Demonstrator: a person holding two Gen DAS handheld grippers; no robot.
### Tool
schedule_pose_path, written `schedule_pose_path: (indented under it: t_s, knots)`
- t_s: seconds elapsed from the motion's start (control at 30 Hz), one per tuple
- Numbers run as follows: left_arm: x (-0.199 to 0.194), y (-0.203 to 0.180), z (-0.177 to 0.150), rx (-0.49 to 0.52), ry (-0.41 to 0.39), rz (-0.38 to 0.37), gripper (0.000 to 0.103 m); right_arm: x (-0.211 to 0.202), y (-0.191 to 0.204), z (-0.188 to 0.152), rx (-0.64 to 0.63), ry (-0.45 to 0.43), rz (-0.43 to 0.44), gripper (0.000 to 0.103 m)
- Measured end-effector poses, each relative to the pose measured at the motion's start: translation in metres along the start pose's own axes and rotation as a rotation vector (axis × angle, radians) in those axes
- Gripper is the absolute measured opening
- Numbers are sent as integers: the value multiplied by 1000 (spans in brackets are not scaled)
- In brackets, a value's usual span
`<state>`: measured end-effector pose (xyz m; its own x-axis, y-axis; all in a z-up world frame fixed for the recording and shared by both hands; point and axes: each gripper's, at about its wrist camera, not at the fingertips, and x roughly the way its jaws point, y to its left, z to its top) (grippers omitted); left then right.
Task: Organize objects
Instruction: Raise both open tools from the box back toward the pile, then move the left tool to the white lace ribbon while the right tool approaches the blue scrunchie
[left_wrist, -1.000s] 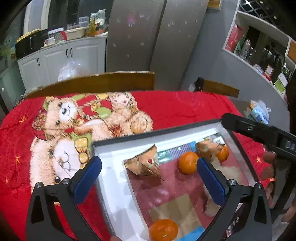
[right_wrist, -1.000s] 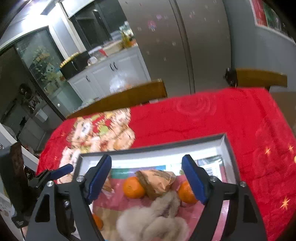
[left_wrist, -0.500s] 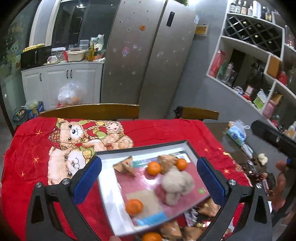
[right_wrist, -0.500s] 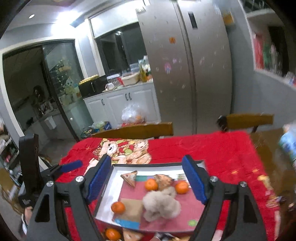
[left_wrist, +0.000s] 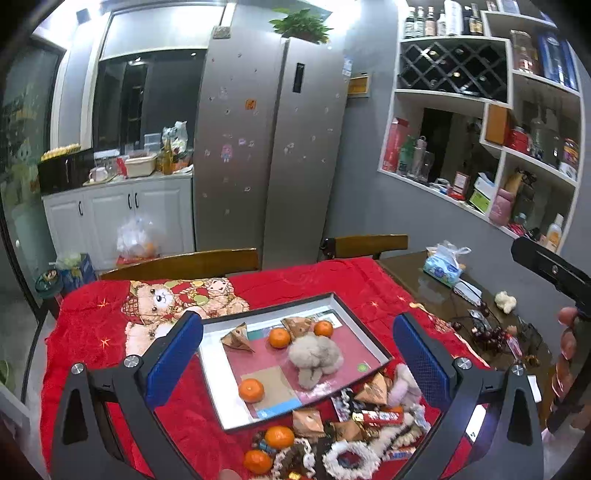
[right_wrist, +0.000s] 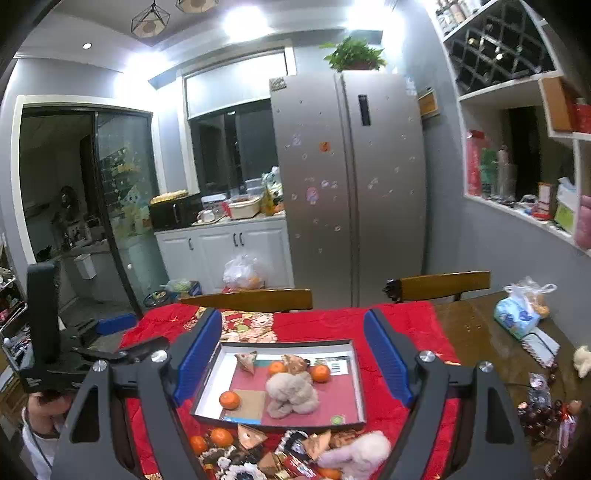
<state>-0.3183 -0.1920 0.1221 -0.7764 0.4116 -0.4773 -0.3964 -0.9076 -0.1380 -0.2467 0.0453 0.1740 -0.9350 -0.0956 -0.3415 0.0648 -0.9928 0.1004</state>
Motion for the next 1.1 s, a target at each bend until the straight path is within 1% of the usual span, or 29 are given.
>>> schedule_pose_path:
  t_s: [0.13,0.3,0.47,0.53,0.63,0.73,0.9,1.0,1.1]
  knots:
    - [-14,-14,-12,28,-1,-1,103,-24,-5,-12,21,-32,-51,80]
    - [-26,-29,-33,55,7,-19,103,-52,-11,-36,60,-85,-107,80]
    - [-25,-35,-60,32,45,-65,103,-69,-11,-66,45,-133,-140,80]
    - [-19,-35,-69,15,67,-81,103,-70,-11,-78,53,-135,-142,80]
    - [-10,-36,-86,5,102,-88,103,-65,-14,-93,64,-112,-118,80]
    - [0,-41,-105,2,137,-108,103,-60,-21,-110,70,-76,-114,80]
    - [18,-62,-134,75,193,-118,103,-52,-39,-146,108,-10,-133,80]
    - [29,-68,-148,76,228,-147,103,-43,-50,-162,132,36,-132,79]
    - [40,-74,-159,79,254,-159,103,-33,-55,-178,132,83,-133,78]
